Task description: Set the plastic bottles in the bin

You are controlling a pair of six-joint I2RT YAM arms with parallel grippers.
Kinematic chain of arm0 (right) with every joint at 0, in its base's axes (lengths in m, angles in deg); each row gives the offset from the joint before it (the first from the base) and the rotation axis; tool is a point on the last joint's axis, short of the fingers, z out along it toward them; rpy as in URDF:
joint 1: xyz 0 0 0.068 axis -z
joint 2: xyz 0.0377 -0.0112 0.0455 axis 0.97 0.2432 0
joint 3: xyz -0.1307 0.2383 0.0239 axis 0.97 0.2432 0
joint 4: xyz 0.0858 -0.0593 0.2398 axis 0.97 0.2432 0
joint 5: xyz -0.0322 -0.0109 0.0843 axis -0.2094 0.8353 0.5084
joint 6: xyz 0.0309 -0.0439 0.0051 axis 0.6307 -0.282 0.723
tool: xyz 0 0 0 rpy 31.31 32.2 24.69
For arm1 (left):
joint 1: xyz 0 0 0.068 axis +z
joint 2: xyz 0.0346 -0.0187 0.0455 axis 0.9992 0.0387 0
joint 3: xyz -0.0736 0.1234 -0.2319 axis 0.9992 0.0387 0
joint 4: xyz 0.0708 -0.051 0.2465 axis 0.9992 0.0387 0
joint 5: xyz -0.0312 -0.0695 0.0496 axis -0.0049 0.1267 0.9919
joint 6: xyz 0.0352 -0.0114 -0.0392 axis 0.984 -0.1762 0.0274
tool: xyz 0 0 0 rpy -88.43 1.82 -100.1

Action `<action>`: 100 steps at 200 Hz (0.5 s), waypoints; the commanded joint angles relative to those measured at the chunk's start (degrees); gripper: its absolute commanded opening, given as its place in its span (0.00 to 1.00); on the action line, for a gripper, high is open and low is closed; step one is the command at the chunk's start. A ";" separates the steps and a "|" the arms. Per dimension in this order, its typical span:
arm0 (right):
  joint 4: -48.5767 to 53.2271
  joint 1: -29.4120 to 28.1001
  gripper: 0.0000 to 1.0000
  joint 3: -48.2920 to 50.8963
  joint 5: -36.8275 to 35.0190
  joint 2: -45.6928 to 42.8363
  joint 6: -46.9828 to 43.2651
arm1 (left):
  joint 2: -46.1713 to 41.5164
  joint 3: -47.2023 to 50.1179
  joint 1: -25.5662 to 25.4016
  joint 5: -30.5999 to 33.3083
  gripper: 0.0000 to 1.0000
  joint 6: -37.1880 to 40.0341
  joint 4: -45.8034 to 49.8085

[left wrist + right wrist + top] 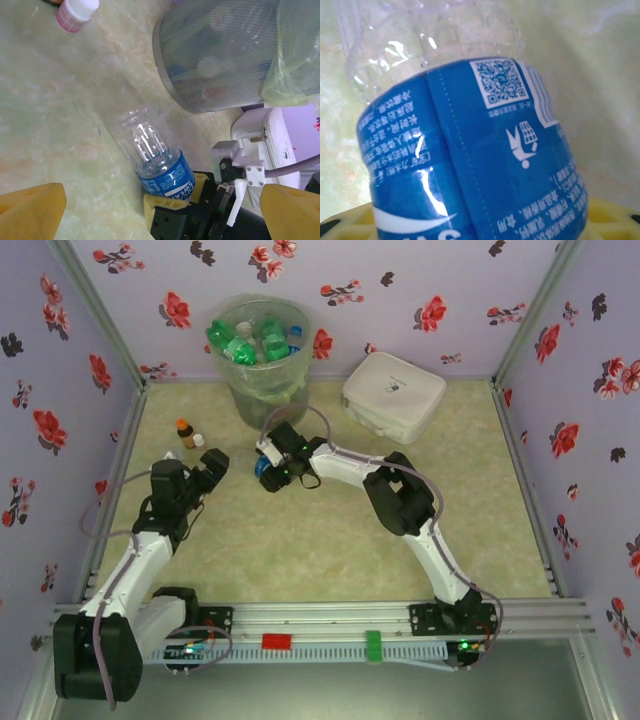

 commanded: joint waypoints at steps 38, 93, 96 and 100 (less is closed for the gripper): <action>-4.33 -0.56 0.33 3.61 4.73 -2.16 4.80 | 2.80 3.49 -0.89 -2.52 1.00 -6.68 -10.74; -18.16 -0.53 0.30 20.75 4.81 -15.22 18.59 | 9.23 3.87 -6.89 -2.38 1.00 -13.15 -21.36; -18.97 -0.51 0.30 21.76 4.87 -16.05 19.54 | 9.59 3.80 -7.22 -2.32 1.00 -13.28 -21.79; -20.11 -0.51 0.30 23.27 4.77 -17.09 20.66 | 10.04 3.70 -7.83 -2.05 1.00 -13.36 -22.30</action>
